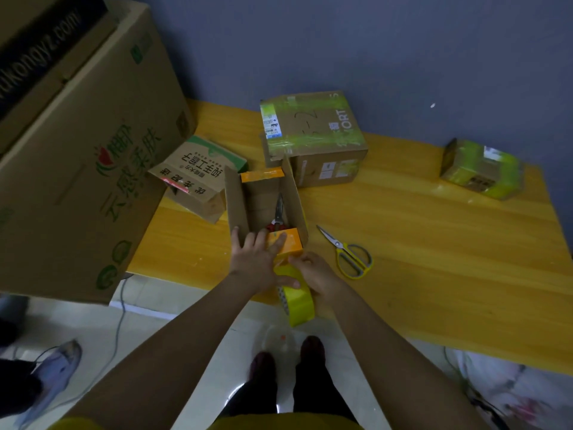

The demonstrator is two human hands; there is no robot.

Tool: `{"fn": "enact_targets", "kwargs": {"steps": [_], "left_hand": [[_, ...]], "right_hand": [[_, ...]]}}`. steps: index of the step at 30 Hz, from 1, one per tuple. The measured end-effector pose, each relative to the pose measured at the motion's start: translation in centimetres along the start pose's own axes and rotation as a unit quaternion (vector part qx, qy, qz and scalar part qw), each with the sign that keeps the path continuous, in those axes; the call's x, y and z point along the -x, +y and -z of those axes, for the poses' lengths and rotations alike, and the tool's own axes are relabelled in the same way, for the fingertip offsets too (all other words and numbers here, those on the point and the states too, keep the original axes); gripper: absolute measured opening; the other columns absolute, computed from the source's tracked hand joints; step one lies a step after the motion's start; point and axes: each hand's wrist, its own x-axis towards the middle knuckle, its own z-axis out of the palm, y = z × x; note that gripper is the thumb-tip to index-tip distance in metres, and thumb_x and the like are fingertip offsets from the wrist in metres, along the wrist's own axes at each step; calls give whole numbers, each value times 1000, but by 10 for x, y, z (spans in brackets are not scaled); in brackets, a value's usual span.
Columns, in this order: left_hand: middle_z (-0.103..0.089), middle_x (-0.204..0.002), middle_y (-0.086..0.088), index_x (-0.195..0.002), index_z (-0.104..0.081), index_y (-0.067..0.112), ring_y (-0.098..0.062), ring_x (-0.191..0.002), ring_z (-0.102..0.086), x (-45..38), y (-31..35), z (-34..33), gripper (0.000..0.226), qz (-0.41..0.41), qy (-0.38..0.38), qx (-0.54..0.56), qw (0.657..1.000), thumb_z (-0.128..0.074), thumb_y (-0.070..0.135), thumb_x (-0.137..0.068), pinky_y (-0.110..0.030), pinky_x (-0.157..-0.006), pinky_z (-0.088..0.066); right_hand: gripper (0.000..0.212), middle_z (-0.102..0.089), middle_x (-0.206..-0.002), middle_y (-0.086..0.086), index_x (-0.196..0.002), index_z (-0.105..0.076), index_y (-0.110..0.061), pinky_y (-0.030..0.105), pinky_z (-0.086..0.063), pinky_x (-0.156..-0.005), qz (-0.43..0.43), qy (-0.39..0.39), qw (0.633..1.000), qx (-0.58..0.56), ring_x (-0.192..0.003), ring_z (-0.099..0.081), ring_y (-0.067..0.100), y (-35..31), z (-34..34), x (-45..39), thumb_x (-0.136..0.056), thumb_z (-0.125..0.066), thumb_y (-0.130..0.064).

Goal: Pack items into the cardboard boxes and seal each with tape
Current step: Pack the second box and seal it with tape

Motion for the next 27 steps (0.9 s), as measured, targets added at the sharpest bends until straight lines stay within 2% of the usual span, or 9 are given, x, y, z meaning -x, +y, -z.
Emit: {"fn": "enact_targets", "kwargs": {"steps": [4, 9, 13, 15, 17, 19, 21, 23, 27], "left_hand": [[-12, -158, -8, -152, 5, 34, -32, -143, -15, 1, -3, -1, 111, -5, 10, 0, 1000, -30, 93, -64, -60, -115, 1], [-15, -156, -8, -153, -2, 36, -33, -141, -17, 1, -12, 5, 100, -29, -31, 33, 999, -30, 87, -72, -56, -115, -3], [-37, -140, -8, -143, -32, 29, -31, -131, -32, -14, -21, 20, 64, -27, 23, 86, 996, -47, 61, -89, -45, -109, -21], [-39, -139, -10, -139, -31, 19, -31, -130, -35, -24, -14, 25, 65, -26, 27, 93, 995, -62, 43, -88, -42, -106, -29], [-40, -139, -12, -141, -27, 14, -33, -129, -40, -34, -6, 26, 73, -35, -17, 115, 993, -70, 30, -84, -43, -99, -40], [-45, -136, -12, -138, -30, 13, -33, -123, -46, -43, -3, 28, 70, -61, -54, 122, 989, -72, 26, -83, -45, -93, -47], [-47, -132, -10, -134, -34, 13, -32, -120, -48, -48, -6, 30, 65, -77, -83, 137, 984, -71, 31, -84, -44, -91, -46], [-47, -129, -9, -135, -32, 13, -31, -116, -50, -51, -11, 28, 68, -86, -113, 169, 975, -69, 37, -84, -42, -87, -45], [-49, -120, -10, -133, -31, 11, -24, -98, -51, -53, -20, 18, 68, -98, -118, 279, 948, -71, 36, -84, -34, -73, -45]], "right_hand": [[19, -62, -116, 11, -103, -55, -21, 50, -50, -96, -50, -22, 994, -94, -106, -61, 30, 1, -6, -1, -91, -63, -34], [16, -63, -114, 14, -103, -55, -18, 42, -50, -87, -25, 1, 992, -121, -104, -61, 31, 2, -14, 6, -91, -63, -25], [14, -61, -110, 16, -103, -59, -11, 28, -42, -68, -4, 20, 990, -138, -96, -58, 26, 0, -16, 16, -92, -62, -19], [13, -59, -120, 22, -104, -60, -8, 27, -36, -61, -6, 28, 990, -135, -102, -57, 31, -1, -16, 19, -95, -59, -17], [6, -57, -126, 23, -98, -58, -10, 28, -38, -58, -11, 41, 990, -132, -113, -55, 37, -1, -18, 17, -95, -58, -16], [5, -61, -115, 21, -90, -57, -13, 32, -43, -63, -12, 59, 989, -134, -115, -55, 39, 0, -22, 14, -94, -59, -15], [6, -60, -99, 10, -88, -58, -14, 29, -40, -63, -8, 73, 988, -134, -99, -58, 30, 0, -24, 11, -91, -62, -17], [7, -59, -97, 5, -89, -61, -13, 26, -38, -66, 9, 94, 987, -127, -91, -54, 18, 4, -26, 9, -90, -65, -19], [22, -67, -101, 5, -94, -70, -16, 30, -42, -79, 37, 143, 985, -89, -96, -59, 20, 10, -32, 11, -89, -65, -38]]}}
